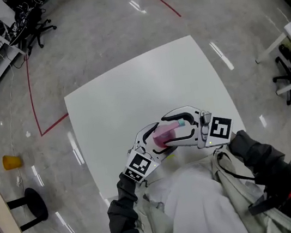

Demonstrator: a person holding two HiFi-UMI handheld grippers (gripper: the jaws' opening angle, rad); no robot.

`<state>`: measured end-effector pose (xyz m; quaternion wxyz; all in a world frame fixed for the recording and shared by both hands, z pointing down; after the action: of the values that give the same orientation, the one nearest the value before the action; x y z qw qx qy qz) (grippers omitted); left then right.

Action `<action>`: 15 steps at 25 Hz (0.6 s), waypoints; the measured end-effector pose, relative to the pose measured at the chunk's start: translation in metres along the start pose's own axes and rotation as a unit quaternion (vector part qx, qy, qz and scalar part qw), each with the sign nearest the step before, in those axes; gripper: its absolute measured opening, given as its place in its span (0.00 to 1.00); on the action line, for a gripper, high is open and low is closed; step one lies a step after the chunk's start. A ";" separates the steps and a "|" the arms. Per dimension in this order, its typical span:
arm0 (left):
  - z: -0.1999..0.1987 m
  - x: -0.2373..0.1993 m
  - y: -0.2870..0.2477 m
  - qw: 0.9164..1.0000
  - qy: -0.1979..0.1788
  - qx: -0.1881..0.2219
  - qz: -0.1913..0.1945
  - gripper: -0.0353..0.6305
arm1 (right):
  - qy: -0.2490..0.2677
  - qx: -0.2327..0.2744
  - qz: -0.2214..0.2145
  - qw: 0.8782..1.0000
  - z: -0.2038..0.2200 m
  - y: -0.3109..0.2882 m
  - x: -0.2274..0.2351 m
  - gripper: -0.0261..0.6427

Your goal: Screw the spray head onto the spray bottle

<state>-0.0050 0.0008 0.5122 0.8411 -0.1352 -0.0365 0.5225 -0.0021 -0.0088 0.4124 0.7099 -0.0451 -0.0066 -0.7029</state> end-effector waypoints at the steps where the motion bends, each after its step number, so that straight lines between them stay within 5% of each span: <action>1: -0.001 0.002 -0.001 1.000 0.001 0.002 -0.002 0.68 | 0.019 0.004 0.000 1.000 -0.004 -0.005 -0.003 0.42; 4: -0.006 -0.001 -0.005 0.999 0.017 0.021 -0.026 0.68 | 0.038 0.032 0.047 0.998 -0.015 -0.006 0.001 0.25; 7: -0.010 -0.010 -0.001 0.995 0.032 0.040 -0.080 0.68 | 0.009 0.050 0.133 0.990 -0.014 -0.004 0.016 0.25; 12: -0.008 -0.021 -0.011 0.978 0.029 0.021 -0.204 0.68 | -0.039 0.052 0.336 0.939 -0.005 0.010 0.042 0.25; 15: -0.016 -0.012 -0.011 0.979 0.052 0.058 -0.189 0.68 | 0.007 0.058 0.310 0.949 -0.018 0.004 0.025 0.25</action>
<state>0.0025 -0.0177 0.5010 0.9317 -0.1039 0.0125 0.3477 0.0008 -0.0351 0.3957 0.8940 0.0011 -0.0284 -0.4472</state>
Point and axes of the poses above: the fingertips, and each gripper's own axes: y backward along the fingers, x to its right, z out of its underside, the point moved 2 cm from there along y, backward along the fingers, and after that the axes turned 4 degrees about x, right-handed, at the moved point
